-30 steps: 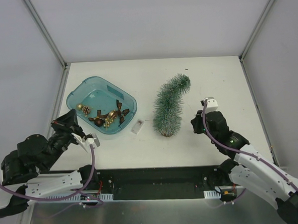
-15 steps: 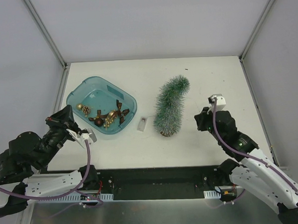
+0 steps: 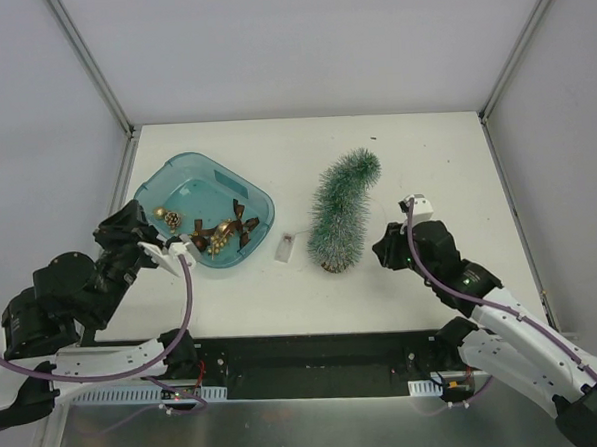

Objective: Decorate the small christmas tree

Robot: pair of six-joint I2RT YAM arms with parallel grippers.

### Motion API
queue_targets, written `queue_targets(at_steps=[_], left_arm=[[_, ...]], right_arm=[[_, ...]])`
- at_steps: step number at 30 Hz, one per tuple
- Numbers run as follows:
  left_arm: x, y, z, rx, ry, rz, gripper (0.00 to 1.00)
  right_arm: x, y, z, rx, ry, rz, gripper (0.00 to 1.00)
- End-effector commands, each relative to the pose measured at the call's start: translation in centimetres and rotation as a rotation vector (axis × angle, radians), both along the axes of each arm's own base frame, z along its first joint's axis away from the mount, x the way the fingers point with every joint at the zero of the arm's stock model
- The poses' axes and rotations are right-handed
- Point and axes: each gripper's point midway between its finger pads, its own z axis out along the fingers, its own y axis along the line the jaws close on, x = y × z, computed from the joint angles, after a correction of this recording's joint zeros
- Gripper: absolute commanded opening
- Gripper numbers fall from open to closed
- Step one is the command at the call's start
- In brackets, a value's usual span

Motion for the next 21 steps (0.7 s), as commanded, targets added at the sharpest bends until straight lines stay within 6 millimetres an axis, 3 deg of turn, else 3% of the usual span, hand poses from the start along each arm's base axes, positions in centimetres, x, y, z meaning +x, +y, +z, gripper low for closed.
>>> queue_targets(at_steps=[1, 7, 10, 15, 17, 21], left_arm=[[0.7, -1.4, 1.8, -0.142, 0.033, 0.048, 0.2], [1.9, -7.0, 1.3, -0.108, 0.123, -0.063, 0.25], [4.1, -9.7, 0.4, -0.132, 0.188, -0.061, 0.24], [12.1, -8.4, 2.8, -0.399, 0.344, 0.19, 0.1], [14.3, -8.4, 1.4, -0.416, 0.425, 0.236, 0.09], [16.9, -7.4, -0.5, -0.492, 0.481, 0.28, 0.12]], right_arm=[[-0.1, 1.1, 1.0, 0.052, -0.028, 0.042, 0.34], [-0.9, 0.9, 1.7, 0.07, -0.05, 0.053, 0.5], [-1.2, 0.8, 2.5, 0.085, -0.071, 0.061, 0.56], [-1.7, 0.6, 4.1, 0.1, -0.09, 0.071, 0.61], [-2.1, 0.5, 4.4, 0.108, -0.092, 0.074, 0.62], [-2.7, 0.0, 5.1, 0.13, -0.111, 0.068, 0.64]])
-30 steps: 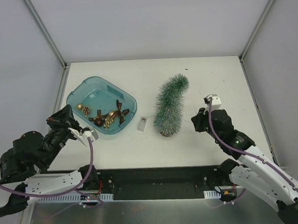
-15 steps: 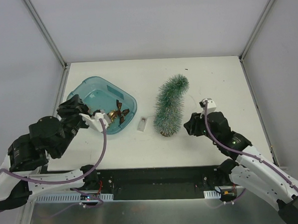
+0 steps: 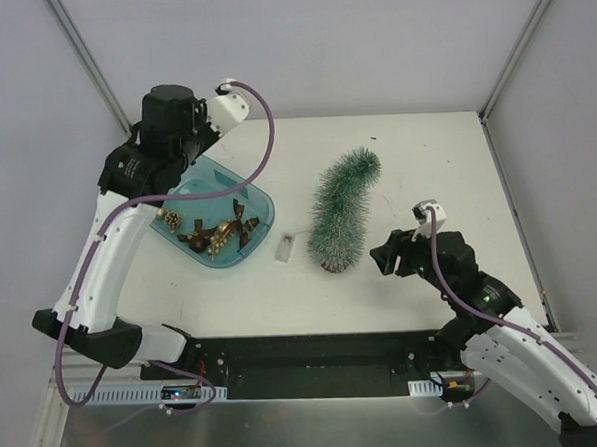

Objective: Decorate the small christmas tree

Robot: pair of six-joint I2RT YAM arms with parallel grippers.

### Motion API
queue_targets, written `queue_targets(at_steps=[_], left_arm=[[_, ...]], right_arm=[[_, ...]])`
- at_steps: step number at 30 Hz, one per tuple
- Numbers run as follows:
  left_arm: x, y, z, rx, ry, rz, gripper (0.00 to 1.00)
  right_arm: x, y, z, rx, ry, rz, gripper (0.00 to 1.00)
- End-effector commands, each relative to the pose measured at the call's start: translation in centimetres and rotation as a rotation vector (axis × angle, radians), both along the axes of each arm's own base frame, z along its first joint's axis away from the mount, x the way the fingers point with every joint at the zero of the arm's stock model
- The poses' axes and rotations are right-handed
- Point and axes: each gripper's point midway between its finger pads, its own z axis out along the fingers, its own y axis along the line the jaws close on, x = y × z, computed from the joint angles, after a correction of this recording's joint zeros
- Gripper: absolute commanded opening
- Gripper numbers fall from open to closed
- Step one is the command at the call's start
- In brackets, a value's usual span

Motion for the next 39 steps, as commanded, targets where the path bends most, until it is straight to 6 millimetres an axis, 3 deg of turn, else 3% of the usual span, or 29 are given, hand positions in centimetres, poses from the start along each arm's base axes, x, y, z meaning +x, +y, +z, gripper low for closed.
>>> queue_targets(at_steps=[1, 6, 9, 12, 14, 18, 21, 25, 28, 31, 34, 39], left_arm=[[1.2, 0.7, -1.9, -0.197, 0.093, 0.032, 0.12], [6.0, 6.8, -5.0, -0.307, 0.126, 0.289, 0.07], [8.6, 8.8, -5.9, -0.378, 0.124, 0.38, 0.05], [11.3, 8.6, -6.2, -0.422, 0.117, 0.401, 0.05], [13.3, 7.8, -5.2, -0.479, 0.09, 0.396, 0.05], [17.2, 4.5, -6.3, -0.52, 0.105, 0.358, 0.05], [18.7, 1.1, -6.9, -0.541, 0.117, 0.293, 0.05], [20.5, -3.4, -7.8, -0.55, 0.114, 0.193, 0.05], [21.3, -7.3, -8.0, -0.611, 0.122, 0.101, 0.06], [21.5, -11.3, -8.0, -0.695, 0.147, -0.014, 0.08], [21.3, -15.4, -7.6, -0.772, 0.162, -0.152, 0.1], [19.8, -21.6, -6.2, -0.775, 0.109, -0.396, 0.16]], right_arm=[[-0.8, 0.0, 3.3, 0.068, -0.06, 0.016, 0.64], [-1.7, -0.2, 5.9, 0.133, -0.12, 0.034, 0.65], [-2.0, -0.5, 7.9, 0.161, -0.159, 0.029, 0.66], [-2.0, -1.4, 10.1, 0.173, -0.206, 0.0, 0.66], [-1.9, -2.4, 11.8, 0.169, -0.246, -0.04, 0.66], [-0.9, -4.5, 14.8, 0.124, -0.31, -0.148, 0.68], [1.4, -6.2, 15.6, 0.024, -0.322, -0.269, 0.69], [5.3, -8.0, 16.8, 0.001, -0.299, -0.397, 0.7], [9.0, -10.9, 17.0, 0.101, -0.26, -0.508, 0.69], [12.5, -12.0, 16.3, 0.241, -0.172, -0.506, 0.69], [16.2, -11.9, 15.2, 0.321, -0.087, -0.466, 0.69], [20.3, -8.2, 16.6, 0.504, -0.111, -0.245, 0.71]])
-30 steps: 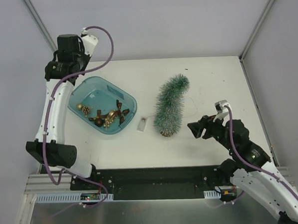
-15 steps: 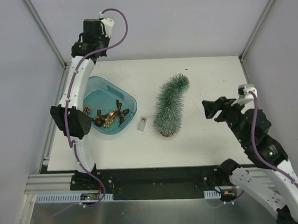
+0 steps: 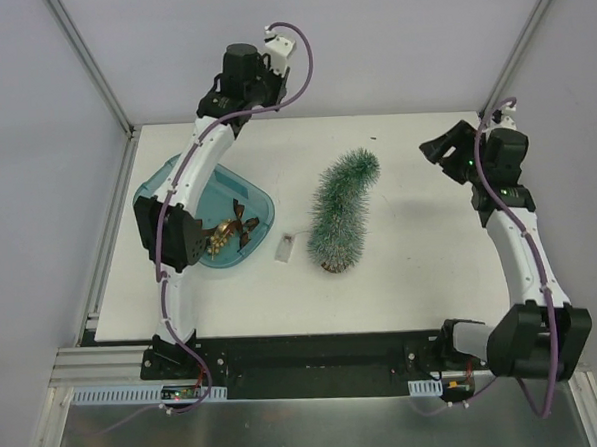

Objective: Decorate the small christmas tree

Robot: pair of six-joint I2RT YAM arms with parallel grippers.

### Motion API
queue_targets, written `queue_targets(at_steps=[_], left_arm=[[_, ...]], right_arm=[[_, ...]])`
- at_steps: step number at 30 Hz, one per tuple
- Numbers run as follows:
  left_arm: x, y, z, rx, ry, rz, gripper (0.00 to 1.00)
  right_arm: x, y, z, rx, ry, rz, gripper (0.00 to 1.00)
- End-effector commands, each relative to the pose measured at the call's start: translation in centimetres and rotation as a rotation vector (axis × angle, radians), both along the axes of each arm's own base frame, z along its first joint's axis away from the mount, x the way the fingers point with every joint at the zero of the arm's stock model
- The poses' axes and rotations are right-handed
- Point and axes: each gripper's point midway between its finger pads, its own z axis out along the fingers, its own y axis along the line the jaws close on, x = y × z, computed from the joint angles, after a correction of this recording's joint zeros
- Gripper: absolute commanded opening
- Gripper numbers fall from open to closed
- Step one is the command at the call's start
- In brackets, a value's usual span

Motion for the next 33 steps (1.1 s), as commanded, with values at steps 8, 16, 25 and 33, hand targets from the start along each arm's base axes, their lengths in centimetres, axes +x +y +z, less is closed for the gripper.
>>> queue_targets(at_steps=[8, 16, 25, 33], left_arm=[[-2.1, -12.0, 2.9, -0.064, -0.252, -0.343, 0.18], [-2.2, -13.2, 2.1, -0.058, -0.257, -0.392, 0.17], [-2.0, -13.0, 4.1, -0.072, -0.302, -0.376, 0.16], [-2.6, -12.7, 5.4, -0.102, -0.301, -0.372, 0.16]], right_arm=[[5.9, 9.9, 8.5, 0.265, -0.319, 0.552, 0.75], [8.0, 17.2, 8.0, 0.225, -0.323, 0.796, 0.76], [8.3, 21.8, 4.8, 0.231, -0.248, 0.898, 0.72], [8.7, 23.0, 5.2, 0.221, -0.262, 0.889, 0.65]])
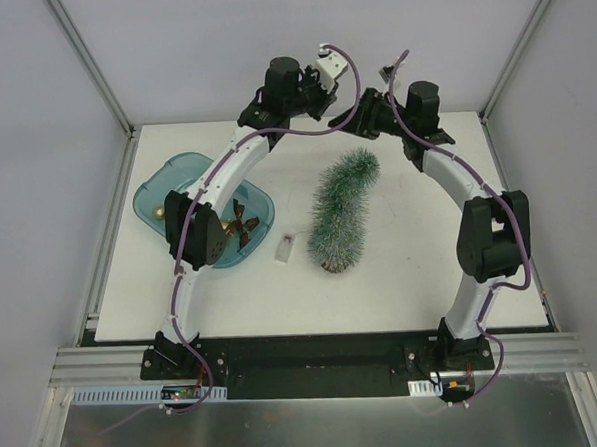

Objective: Decorate the small christmas tree

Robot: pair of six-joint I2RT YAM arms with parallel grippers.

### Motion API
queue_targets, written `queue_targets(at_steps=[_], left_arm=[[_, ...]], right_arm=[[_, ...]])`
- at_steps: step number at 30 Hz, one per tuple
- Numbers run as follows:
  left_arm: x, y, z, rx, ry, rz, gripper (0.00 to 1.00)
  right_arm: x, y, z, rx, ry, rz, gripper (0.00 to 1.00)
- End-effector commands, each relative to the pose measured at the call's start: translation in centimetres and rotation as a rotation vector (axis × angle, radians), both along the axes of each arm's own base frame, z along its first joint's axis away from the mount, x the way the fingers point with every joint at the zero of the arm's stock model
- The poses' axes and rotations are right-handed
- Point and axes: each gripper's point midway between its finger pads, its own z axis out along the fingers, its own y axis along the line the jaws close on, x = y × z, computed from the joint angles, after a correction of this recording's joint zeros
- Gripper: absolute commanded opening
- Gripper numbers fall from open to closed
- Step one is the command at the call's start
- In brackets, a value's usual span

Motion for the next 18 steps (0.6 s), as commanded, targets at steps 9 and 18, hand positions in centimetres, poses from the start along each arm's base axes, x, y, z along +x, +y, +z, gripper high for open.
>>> queue_targets(at_steps=[9, 18], left_arm=[[-1.3, 0.5, 6.1, -0.085, -0.084, -0.019, 0.15], [-1.3, 0.8, 6.5, -0.095, -0.077, -0.013, 0.14]], right_arm=[[2.1, 2.0, 2.9, 0.016, -0.123, 0.0, 0.57], [3.0, 1.8, 2.4, -0.001, -0.13, -0.025, 0.37]])
